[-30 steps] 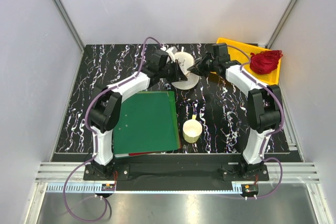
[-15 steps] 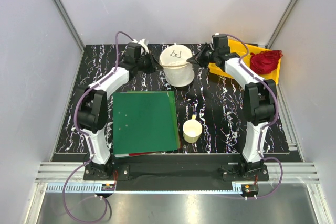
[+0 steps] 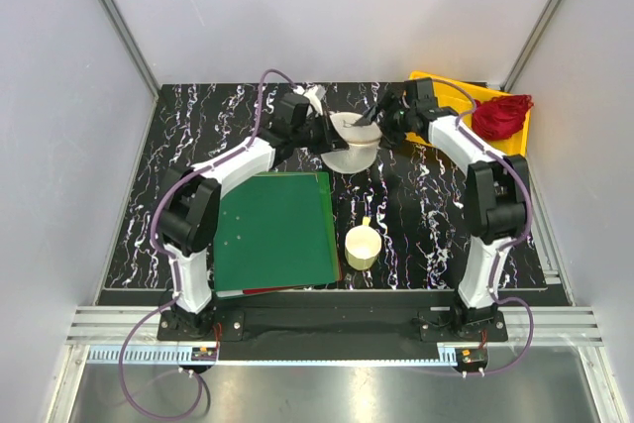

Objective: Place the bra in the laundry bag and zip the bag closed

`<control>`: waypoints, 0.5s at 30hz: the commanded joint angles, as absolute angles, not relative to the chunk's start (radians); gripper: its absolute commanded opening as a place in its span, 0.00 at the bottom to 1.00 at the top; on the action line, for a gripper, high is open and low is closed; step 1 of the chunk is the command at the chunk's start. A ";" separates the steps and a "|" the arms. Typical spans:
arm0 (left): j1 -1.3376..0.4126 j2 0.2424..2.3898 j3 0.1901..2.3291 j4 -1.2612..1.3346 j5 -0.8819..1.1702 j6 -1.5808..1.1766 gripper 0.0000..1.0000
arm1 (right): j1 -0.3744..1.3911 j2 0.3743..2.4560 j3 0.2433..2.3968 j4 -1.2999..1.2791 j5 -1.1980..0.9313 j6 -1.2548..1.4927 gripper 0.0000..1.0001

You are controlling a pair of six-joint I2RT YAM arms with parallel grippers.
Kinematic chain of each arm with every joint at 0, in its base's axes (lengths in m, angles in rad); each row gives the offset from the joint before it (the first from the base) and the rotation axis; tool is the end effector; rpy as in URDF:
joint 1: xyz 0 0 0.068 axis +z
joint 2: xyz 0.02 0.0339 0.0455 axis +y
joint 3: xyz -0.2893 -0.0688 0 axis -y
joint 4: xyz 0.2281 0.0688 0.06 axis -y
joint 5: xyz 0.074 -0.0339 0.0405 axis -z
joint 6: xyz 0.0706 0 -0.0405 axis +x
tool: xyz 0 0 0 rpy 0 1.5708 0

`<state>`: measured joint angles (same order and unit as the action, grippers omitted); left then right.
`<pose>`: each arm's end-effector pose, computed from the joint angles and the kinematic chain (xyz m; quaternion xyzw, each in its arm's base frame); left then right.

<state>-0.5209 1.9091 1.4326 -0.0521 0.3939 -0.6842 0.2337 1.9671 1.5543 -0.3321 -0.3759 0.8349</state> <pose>0.3911 -0.2556 0.2649 0.0277 0.8556 -0.4165 0.3060 0.4487 0.1334 0.2491 0.1948 0.8817 0.3481 0.2521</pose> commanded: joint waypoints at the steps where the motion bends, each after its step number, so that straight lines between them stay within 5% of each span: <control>1: -0.532 1.936 1.445 0.038 0.403 -0.719 0.00 | 0.238 1.784 1.419 -0.286 -0.319 0.868 0.85; 15: -0.549 1.928 1.443 0.034 0.410 -0.710 0.00 | 0.241 1.594 1.316 -0.451 -0.046 0.762 0.88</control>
